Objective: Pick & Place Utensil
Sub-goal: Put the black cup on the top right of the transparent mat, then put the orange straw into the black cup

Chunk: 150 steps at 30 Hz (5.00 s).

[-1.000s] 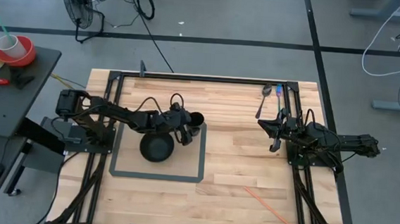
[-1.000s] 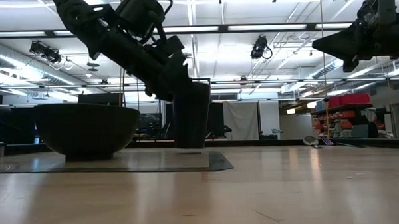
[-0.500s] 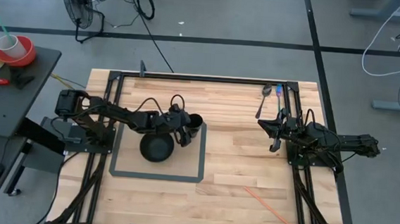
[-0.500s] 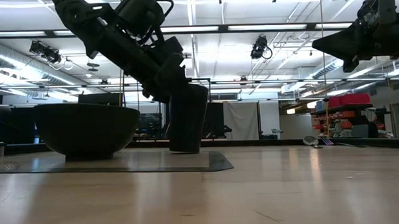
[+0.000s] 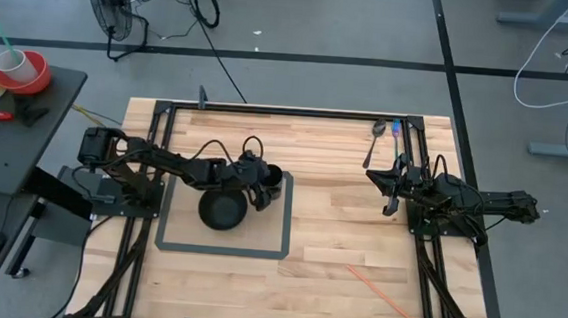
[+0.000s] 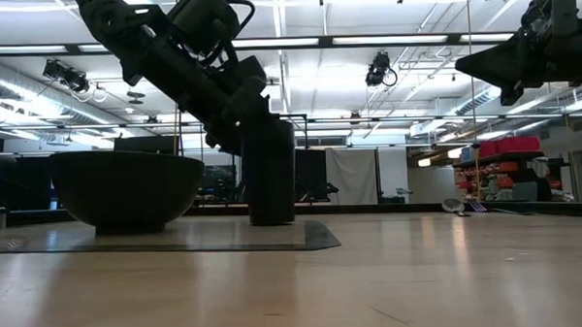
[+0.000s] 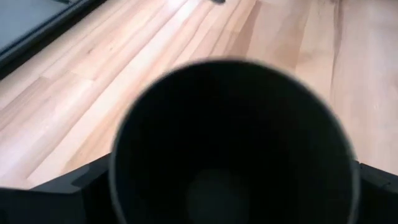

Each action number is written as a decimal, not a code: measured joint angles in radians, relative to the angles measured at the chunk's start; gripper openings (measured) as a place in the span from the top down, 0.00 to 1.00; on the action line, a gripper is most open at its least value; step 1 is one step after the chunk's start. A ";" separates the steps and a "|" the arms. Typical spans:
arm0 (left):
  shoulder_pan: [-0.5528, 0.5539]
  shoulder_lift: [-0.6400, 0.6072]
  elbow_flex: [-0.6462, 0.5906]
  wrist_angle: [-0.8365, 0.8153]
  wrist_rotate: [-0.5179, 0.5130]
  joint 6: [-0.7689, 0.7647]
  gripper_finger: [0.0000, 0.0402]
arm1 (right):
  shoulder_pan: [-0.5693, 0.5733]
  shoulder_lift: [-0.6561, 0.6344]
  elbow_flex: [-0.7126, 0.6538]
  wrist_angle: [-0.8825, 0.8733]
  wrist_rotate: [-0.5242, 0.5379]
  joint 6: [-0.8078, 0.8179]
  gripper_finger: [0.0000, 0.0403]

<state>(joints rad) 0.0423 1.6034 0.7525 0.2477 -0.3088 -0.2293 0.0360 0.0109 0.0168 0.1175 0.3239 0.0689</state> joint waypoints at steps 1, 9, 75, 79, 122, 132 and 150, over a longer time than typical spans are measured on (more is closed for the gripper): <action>0.000 0.000 0.000 -0.012 0.000 -0.001 0.02 | 0.000 0.000 0.000 0.000 0.000 0.000 0.93; 0.000 -0.023 0.001 -0.069 0.038 -0.014 0.01 | 0.000 0.000 0.000 0.000 0.000 0.000 0.93; 0.003 0.037 0.002 0.063 -0.055 0.163 0.13 | 0.000 0.000 0.000 -0.004 0.000 0.000 0.93; 0.003 0.036 0.002 0.062 -0.055 0.163 0.12 | 0.000 0.000 0.000 -0.003 0.000 0.000 0.93; 0.034 0.005 0.160 -0.436 0.107 0.117 0.01 | 0.000 0.000 0.000 -0.003 0.000 0.000 0.93; 0.030 -0.003 0.259 -0.789 0.060 0.098 0.01 | 0.000 0.000 0.000 -0.003 0.000 0.000 0.93; -0.214 -0.398 0.081 -0.690 -0.056 -0.155 0.01 | 0.000 0.000 0.000 -0.006 0.000 0.000 0.93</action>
<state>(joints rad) -0.1719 1.2052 0.8334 -0.4421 -0.3646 -0.3845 0.0364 0.0105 0.0166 0.1112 0.3237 0.0689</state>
